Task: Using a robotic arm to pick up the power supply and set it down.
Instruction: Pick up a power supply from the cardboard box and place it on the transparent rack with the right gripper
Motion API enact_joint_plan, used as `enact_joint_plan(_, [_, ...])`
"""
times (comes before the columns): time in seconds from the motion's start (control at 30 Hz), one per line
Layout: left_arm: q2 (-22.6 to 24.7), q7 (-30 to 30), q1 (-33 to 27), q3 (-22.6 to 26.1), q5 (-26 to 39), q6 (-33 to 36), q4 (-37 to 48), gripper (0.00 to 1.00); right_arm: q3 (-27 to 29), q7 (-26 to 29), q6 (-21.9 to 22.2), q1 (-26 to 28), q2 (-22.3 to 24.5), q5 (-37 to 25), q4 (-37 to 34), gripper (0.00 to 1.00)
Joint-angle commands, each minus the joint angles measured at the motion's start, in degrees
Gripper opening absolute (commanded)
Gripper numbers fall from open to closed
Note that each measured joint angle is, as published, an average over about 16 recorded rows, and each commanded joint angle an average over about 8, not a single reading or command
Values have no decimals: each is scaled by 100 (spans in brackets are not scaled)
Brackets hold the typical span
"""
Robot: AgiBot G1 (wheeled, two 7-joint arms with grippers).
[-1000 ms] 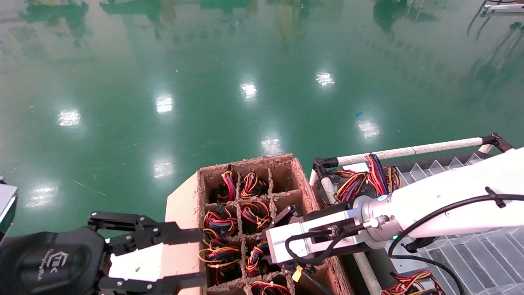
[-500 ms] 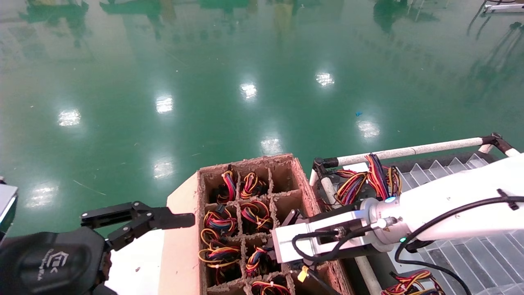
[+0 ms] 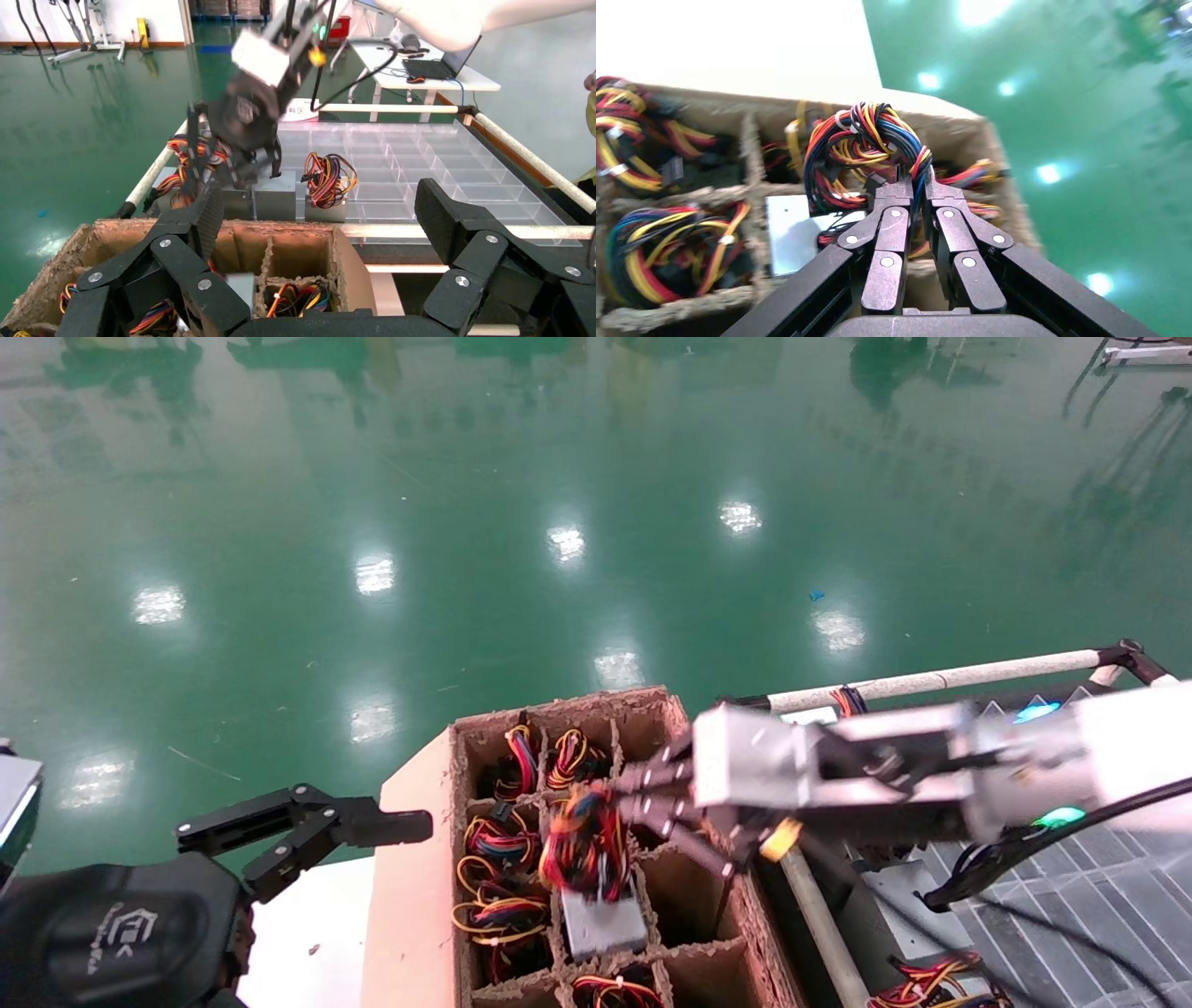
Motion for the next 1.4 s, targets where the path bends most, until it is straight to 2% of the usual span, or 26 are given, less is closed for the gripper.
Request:
enact_joint_plan(0.03, [0,0,0,1,-1,0,0,100,152,-35,52,26,121,161,55,0])
enact_joint_plan(0.27, [-1,2,-1,3,-2,-2,0,100,729,-469,379,154,367,689,48,0])
enact_joint_plan(0.47, [-2,3,-1,6,-4,-3,0,100,993,-827,336,614,531,837,-384,0])
enact_joint_plan(0.63, [-3,4,-2,8,-5,-3,0,100,1029,-1243,135,1189,585,732,-1130,0])
enact_joint_plan(0.97, [-5,6,-2,11,-8,-5,0,100,786,-2428,-164,2347,480,90,-3167,0])
enact_joint_plan(1.4, [-7,8,-4,16,-11,-7,0,100,493,-3653,-195,3275,427,-546,-4938,0])
